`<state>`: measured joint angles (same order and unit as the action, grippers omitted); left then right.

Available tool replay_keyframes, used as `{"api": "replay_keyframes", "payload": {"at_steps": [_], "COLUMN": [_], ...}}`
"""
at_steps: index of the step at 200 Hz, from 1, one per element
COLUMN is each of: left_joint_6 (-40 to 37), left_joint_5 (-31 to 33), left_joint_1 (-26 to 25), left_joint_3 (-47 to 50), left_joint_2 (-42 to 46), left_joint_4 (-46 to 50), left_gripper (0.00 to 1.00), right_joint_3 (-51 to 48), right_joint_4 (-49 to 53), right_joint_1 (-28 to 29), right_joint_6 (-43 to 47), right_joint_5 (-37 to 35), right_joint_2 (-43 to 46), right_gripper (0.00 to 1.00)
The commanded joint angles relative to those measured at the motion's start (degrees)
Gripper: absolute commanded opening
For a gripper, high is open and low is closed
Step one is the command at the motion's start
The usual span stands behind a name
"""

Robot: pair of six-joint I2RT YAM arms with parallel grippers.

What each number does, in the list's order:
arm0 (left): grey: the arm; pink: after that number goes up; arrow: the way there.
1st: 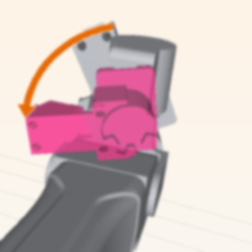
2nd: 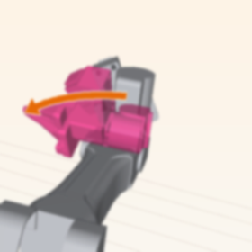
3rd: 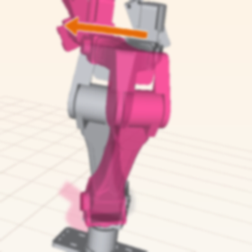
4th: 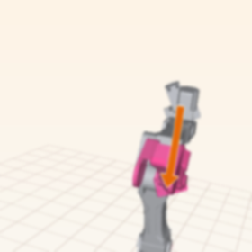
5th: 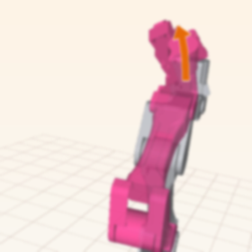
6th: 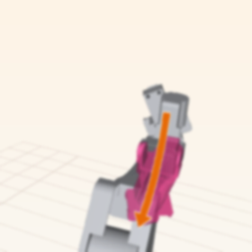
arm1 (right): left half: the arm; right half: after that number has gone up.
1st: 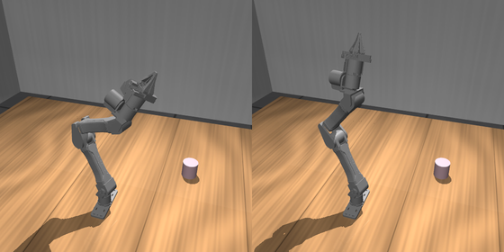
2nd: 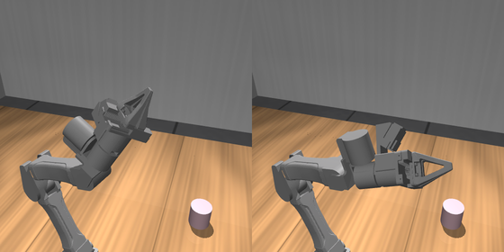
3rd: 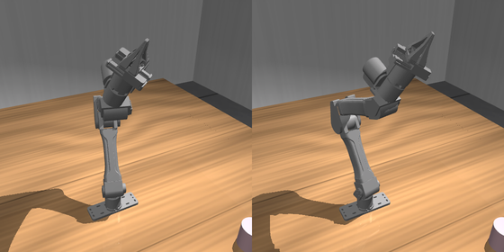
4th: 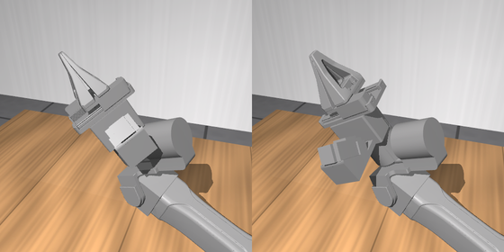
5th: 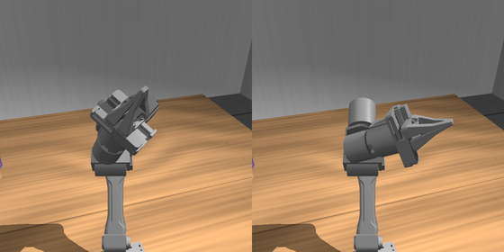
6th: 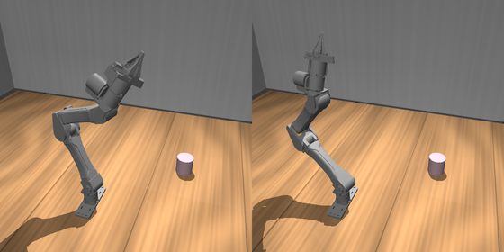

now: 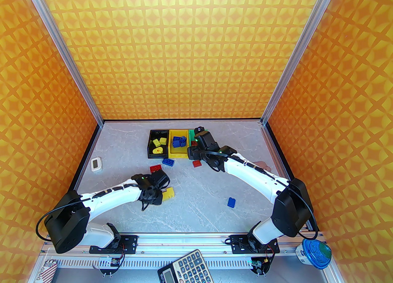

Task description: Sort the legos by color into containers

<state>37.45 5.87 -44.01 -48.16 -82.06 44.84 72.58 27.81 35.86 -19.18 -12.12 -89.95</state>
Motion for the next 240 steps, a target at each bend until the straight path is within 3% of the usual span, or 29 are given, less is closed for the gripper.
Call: {"api": "replay_keyframes", "payload": {"at_steps": [1, 51, 105, 190, 199, 215, 240], "left_joint_6": [-3.95, -10.43, -16.97, -21.75, -22.05, -22.15, -21.72], "left_joint_5": [1.42, 1.93, 0.68, -3.51, -3.51, -3.6, -4.16], "left_joint_1": [2.67, 11.74, 21.91, 27.04, 27.05, 27.08, 27.06], "left_joint_3": [-4.05, -14.27, -30.47, -56.74, -59.49, -62.76, -63.73], "left_joint_2": [-0.64, -0.4, -10.67, -32.16, -34.17, -36.98, -37.36], "left_joint_4": [-1.78, -2.31, -3.49, -0.38, 0.83, 2.42, 2.85], "left_gripper": [0.32, 0.32, 0.32, 0.34, 0.41, 0.72, 0.74], "right_joint_3": [-1.01, -2.73, -6.03, -11.03, -11.51, -11.91, -12.18], "right_joint_4": [0.4, 0.93, 2.11, 4.88, 4.91, 5.07, 5.2], "right_joint_1": [-0.52, -0.76, -0.88, -1.3, -1.3, -1.32, -1.33], "right_joint_6": [0.79, 1.25, 1.24, 1.17, 1.03, 0.9, 0.81], "right_joint_5": [-1.24, -2.81, -5.02, -8.72, -8.63, -8.62, -8.53], "right_joint_2": [2.11, 5.07, 9.64, 18.82, 19.26, 19.55, 19.64], "right_gripper": [0.68, 0.68, 0.68, 0.71, 0.72, 0.72, 0.72]}}
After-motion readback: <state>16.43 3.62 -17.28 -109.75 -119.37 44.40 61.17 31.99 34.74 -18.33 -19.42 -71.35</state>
